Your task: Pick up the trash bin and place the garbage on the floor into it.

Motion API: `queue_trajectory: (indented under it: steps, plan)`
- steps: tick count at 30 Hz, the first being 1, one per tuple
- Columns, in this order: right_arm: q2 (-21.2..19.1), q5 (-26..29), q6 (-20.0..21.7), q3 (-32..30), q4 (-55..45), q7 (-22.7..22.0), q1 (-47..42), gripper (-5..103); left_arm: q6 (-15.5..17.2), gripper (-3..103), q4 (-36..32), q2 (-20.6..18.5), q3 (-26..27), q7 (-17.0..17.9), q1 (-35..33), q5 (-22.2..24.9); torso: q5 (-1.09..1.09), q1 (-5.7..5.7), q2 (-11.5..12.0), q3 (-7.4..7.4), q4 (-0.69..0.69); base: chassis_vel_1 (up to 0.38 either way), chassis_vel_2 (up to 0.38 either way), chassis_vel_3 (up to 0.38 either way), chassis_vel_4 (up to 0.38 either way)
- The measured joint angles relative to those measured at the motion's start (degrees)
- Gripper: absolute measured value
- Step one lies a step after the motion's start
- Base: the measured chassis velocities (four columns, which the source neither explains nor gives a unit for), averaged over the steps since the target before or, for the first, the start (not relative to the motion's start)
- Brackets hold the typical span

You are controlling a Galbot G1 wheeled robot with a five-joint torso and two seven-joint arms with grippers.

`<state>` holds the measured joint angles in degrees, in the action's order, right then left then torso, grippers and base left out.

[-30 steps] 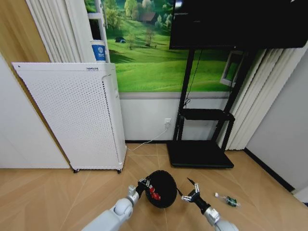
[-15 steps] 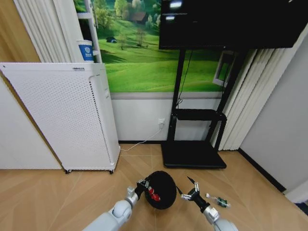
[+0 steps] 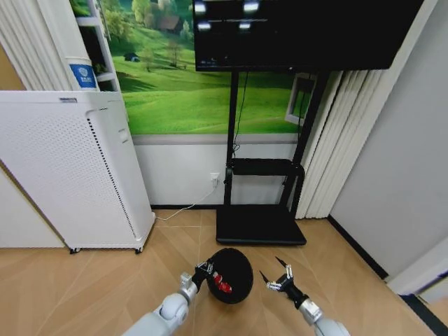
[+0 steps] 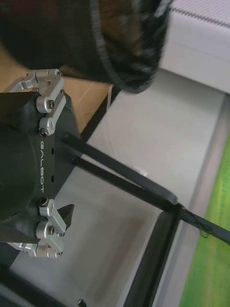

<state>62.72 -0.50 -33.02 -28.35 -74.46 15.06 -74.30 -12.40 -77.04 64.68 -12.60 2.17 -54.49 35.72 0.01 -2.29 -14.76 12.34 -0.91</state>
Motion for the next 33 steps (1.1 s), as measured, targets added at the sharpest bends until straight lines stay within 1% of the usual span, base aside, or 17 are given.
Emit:
queue_trajectory:
  steps: [1, 2, 5, 7, 9, 11, 12, 14, 16, 17, 20, 21, 22, 23, 26, 31, 33]
  plan:
    - [-1.85, -3.65, 3.46, -0.55, 0.76, -0.62, 0.76, 100, 0.0, 6, -0.45, -0.1, 3.53, 0.61, -1.23, -0.73, -0.02, 0.0, 0.0, 0.0, 0.03, 0.098, 0.06, -0.068, -0.055]
    - [-3.07, -7.37, 5.36, -0.73, 1.61, -0.11, 1.51, 100, 0.0, 6, -0.68, -0.09, 6.2, 0.81, -2.03, -1.05, -0.05, 0.0, 0.0, 0.0, 0.01, 0.061, 0.067, -0.087, -0.055]
    - [-3.62, -9.67, 6.5, -0.67, 2.59, 0.04, 2.34, 100, 0.0, 6, -0.95, -0.08, 8.13, 0.83, -2.6, -1.23, -0.04, 0.0, 0.0, 0.0, -0.01, 0.061, 0.067, -0.075, -0.06]
    - [-4.28, -14.13, 9.91, -0.04, 5.93, 0.53, 5.65, 100, -0.07, 6, -1.75, -0.67, 12.43, 0.77, -3.88, -1.28, 0.0, 0.0, 0.0, 0.0, 0.0, 0.01, 0.017, -0.035, -0.02]
    - [-4.53, -15.56, 11.05, 0.16, 7.04, 1.34, 6.77, 100, -0.1, 6, -2.18, -1.05, 13.46, 0.56, -4.27, -1.2, 0.0, 0.0, 0.0, 0.0, 0.0, 0.0, 0.0, 0.0, 0.0]
    - [-5.24, -18.5, 12.07, 0.47, 8.89, 4.17, 8.51, 100, -0.12, 6, -2.93, -1.85, 14.99, 0.21, -4.87, -0.99, -0.01, 0.0, 0.0, 0.0, 0.01, 0.0, 0.0, 0.0, 0.0]
    - [-5.24, -18.5, 12.07, 0.47, 8.89, 4.17, 8.51, 100, -0.12, 6, -2.93, -1.85, 14.99, 0.21, -4.87, -0.99, -0.01, 0.0, 0.0, 0.0, 0.01, 0.0, 0.0, 0.0, 0.0]
    - [-5.83, -21.68, 12.56, 0.96, 11.25, 8.61, 9.78, 100, -0.13, 6, -3.9, -2.7, 16.13, 0.02, -5.22, -0.41, -0.01, 0.0, 0.0, 0.0, 0.01, 0.0, 0.0, 0.0, 0.0]
    - [-5.33, -23.78, 9.69, 1.04, 15.82, 11.95, 11.1, 100, -0.29, 6, -3.69, -2.64, 16.37, -0.39, -4.97, -0.54, -0.02, 0.0, 0.0, 0.0, -0.02, 0.0, 0.0, 0.0, 0.0]
    - [-5.33, -23.78, 9.69, 1.04, 15.82, 11.95, 11.1, 100, -0.29, 6, -3.69, -2.64, 16.37, -0.39, -4.97, -0.54, -0.02, 0.0, 0.0, 0.0, -0.02, 0.0, 0.0, 0.0, 0.0]
    - [-4.82, -26.45, 7.24, 1.35, 19.57, 14.32, 12.0, 100, -0.57, 6, -3.6, -2.49, 16.54, -0.71, -4.83, -1.11, -0.02, 0.0, 0.0, 0.0, -0.02, 0.0, 0.0, 0.0, 0.0]
    - [-4.82, -26.45, 7.24, 1.35, 19.57, 14.32, 12.0, 100, -0.57, 6, -3.6, -2.49, 16.54, -0.71, -4.83, -1.11, -0.02, 0.0, 0.0, 0.0, -0.02, 0.0, 0.0, 0.0, 0.0]
    - [-3.93, -28.41, 5.39, 1.55, 22.29, 14.27, 13.36, 100, -0.67, 6, -3.85, -2.53, 16.53, -1.03, -4.98, -1.67, -0.04, 0.0, 0.0, 0.0, -0.02, 0.0, 0.0, 0.0, 0.0]
    - [-3.93, -28.41, 5.39, 1.55, 22.29, 14.27, 13.36, 100, -0.67, 6, -3.85, -2.53, 16.53, -1.03, -4.98, -1.67, -0.04, 0.0, 0.0, 0.0, -0.02, 0.0, 0.0, 0.0, 0.0]
    - [-2.38, -31.57, 3.83, 2.2, 28.02, 13.19, 16.46, 100, -1.4, 6, -3.96, -2.76, 17.26, -2.48, -5.25, -3.93, 0.0, 0.0, 0.0, 0.0, -0.01, 0.0, 0.0, 0.0, 0.0]
    - [-1.71, -33.79, 3.61, 2.58, 31.78, 11.28, 19.04, 100, -1.65, 6, -4.88, -3.54, 17.58, -3.31, -5.74, -4.3, -0.02, 0.0, 0.0, 0.0, -0.01, 0.0, 0.0, 0.0, 0.0]
    - [-1.07, -35.11, 4.35, 2.83, 33.07, 9.13, 20.52, 100, -1.77, 6, -5.73, -4.22, 17.85, -3.89, -6.5, -4.33, -0.02, 0.0, 0.0, 0.0, -0.01, 0.0, 0.0, 0.0, 0.0]
